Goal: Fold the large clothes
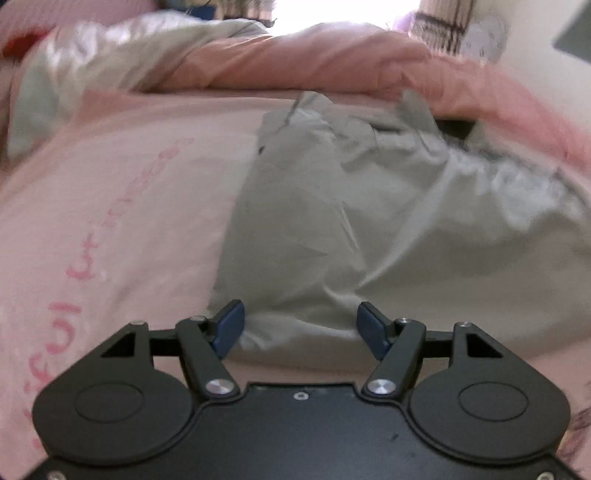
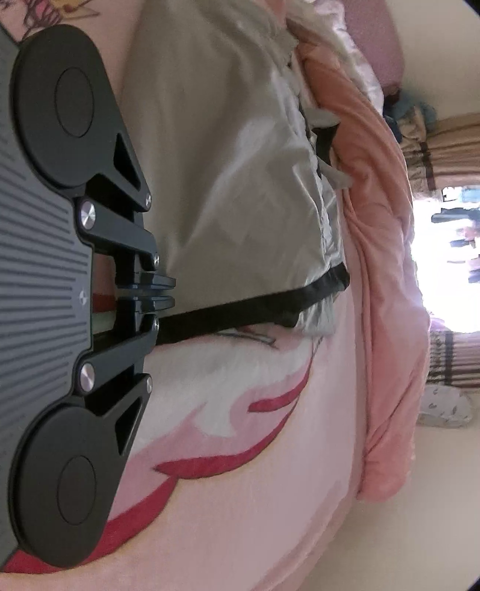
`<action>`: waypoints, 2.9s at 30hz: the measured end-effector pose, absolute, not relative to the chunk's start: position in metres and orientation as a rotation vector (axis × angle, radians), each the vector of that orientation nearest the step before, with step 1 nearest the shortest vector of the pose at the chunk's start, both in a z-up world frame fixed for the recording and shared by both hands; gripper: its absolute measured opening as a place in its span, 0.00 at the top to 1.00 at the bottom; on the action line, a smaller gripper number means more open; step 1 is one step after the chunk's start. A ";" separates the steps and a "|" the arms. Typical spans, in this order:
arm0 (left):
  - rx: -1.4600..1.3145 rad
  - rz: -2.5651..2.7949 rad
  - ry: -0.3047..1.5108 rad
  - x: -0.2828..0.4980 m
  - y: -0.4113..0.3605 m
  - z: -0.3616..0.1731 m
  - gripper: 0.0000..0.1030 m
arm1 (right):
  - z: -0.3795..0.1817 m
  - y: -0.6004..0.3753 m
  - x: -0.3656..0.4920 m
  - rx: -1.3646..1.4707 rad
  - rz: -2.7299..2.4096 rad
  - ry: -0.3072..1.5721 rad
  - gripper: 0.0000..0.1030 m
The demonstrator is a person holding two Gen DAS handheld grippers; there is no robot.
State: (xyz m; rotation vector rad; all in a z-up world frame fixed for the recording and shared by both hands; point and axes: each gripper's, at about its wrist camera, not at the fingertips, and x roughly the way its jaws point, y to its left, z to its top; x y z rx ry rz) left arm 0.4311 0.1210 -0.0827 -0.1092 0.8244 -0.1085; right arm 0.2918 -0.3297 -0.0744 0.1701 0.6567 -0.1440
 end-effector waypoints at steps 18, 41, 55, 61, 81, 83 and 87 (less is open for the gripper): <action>0.019 -0.365 0.784 0.520 -0.033 -0.069 0.28 | -0.075 -0.213 0.410 0.149 0.109 0.609 0.86; 0.000 -0.307 0.749 0.558 0.014 -0.085 0.19 | -0.080 -0.285 0.420 0.224 -0.031 0.559 0.88; 0.025 -0.200 0.771 0.596 0.051 -0.082 0.18 | -0.076 -0.326 0.445 0.143 -0.182 0.576 0.81; 0.003 -0.199 0.755 0.595 0.055 -0.085 0.17 | -0.078 -0.326 0.438 0.158 -0.201 0.547 0.81; 0.049 -0.244 0.806 0.427 -0.034 -0.095 0.13 | -0.094 -0.142 0.337 0.001 0.075 0.590 0.80; 0.067 -0.237 0.784 0.425 -0.033 -0.101 0.04 | -0.101 -0.143 0.340 0.001 0.070 0.568 0.81; 0.065 -0.233 0.778 0.428 -0.031 -0.101 0.03 | -0.099 -0.141 0.337 0.002 0.062 0.555 0.81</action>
